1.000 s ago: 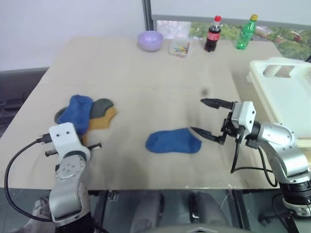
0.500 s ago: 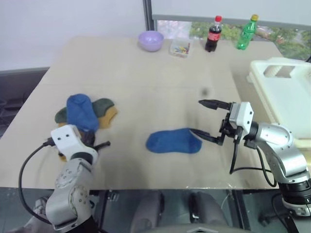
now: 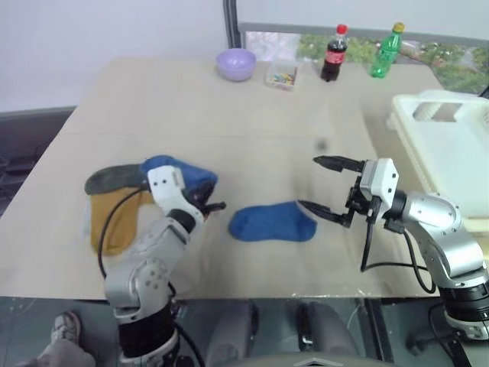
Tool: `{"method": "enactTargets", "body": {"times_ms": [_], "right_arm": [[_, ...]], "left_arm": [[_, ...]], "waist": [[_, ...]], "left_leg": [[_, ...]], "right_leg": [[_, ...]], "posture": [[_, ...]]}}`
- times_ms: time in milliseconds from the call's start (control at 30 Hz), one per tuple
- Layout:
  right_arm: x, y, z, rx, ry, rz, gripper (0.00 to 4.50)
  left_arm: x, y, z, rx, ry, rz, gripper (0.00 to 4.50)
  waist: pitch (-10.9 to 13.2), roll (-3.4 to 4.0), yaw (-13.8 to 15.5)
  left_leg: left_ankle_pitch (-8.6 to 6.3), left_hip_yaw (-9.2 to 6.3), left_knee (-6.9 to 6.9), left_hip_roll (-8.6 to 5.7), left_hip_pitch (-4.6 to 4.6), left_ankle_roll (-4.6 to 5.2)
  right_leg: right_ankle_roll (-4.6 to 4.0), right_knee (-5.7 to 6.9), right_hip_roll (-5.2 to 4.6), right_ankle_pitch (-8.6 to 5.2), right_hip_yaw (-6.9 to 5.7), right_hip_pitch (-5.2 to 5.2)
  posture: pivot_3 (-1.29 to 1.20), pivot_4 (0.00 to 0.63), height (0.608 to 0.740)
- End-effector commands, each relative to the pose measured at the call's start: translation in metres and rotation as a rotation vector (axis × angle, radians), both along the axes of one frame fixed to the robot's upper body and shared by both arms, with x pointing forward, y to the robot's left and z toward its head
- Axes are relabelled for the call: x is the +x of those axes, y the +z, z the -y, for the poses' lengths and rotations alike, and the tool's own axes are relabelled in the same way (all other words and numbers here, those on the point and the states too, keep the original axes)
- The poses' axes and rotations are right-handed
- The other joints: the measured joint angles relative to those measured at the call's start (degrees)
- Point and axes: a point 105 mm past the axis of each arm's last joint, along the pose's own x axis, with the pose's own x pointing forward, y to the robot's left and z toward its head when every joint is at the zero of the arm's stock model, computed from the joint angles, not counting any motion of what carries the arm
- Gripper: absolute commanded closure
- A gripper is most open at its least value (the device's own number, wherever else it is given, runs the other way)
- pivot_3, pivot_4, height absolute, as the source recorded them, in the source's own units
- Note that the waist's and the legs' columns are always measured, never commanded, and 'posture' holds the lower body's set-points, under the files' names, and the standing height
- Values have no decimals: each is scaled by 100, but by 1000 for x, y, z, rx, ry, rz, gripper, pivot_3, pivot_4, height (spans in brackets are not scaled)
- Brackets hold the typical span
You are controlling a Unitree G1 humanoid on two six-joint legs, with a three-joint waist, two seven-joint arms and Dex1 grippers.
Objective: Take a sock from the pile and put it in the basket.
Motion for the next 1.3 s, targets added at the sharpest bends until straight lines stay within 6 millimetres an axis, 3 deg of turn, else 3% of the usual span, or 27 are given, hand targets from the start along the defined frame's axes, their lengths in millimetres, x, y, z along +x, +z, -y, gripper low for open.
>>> {"method": "enactTargets", "body": {"times_ms": [33,200,467,600,700,867,967,1033,1167,1300], "right_arm": [[-5,15,2,15,-12,62,0],[-6,15,3,12,-24,59,0],[-2,11,3,7,-53,51,0],[3,6,1,-6,-80,44,0],[7,0,-7,-17,-83,35,0],[23,-21,-34,-112,-118,58,0],[46,-38,-60,-189,-141,64,0],[57,-47,-74,-228,-152,60,0],[69,-58,-93,-268,-155,51,0],[78,-64,-105,-300,-169,53,0]], "left_arm": [[9,12,33,33,-174,46,4465],[15,15,58,53,-320,55,4465],[18,8,82,63,-368,14,4465],[15,9,82,83,-367,31,3125],[13,18,69,103,-343,71,1639],[6,42,26,183,-354,155,1639],[18,49,-26,349,-248,158,1639],[25,47,-49,468,-220,156,1639],[39,40,-70,639,-195,182,1639],[51,36,-70,800,-257,301,1639]], "waist": [[0,0,17],[0,0,-15],[0,0,-5],[0,0,-6],[0,0,-21],[2,5,-77],[6,0,-131],[4,-3,-168],[7,3,-91],[8,1,-87]], "left_leg": [[1,-8,2,0,-2,0],[0,4,6,-3,-1,0],[0,1,6,2,-2,0],[0,0,6,1,-2,0],[0,1,6,4,0,0],[1,5,3,10,3,-2],[6,10,4,9,6,-10],[18,11,3,5,12,-31],[21,4,-5,3,14,-36],[24,6,-6,-5,-6,-41]], "right_leg": [[0,0,3,0,-5,1],[1,0,2,0,7,2],[1,2,6,0,7,1],[1,2,4,0,6,1],[0,2,7,0,7,0],[-2,13,16,-1,14,-9],[-2,16,21,-1,18,-10],[-3,23,20,-1,21,-10],[-4,29,19,-2,16,-10],[-3,23,10,0,16,-28]], "posture": [[0,150,740],[0,150,740],[0,150,740],[0,150,740],[0,150,740],[0,150,740],[0,150,740],[0,150,740],[0,150,740],[0,150,740]]}}
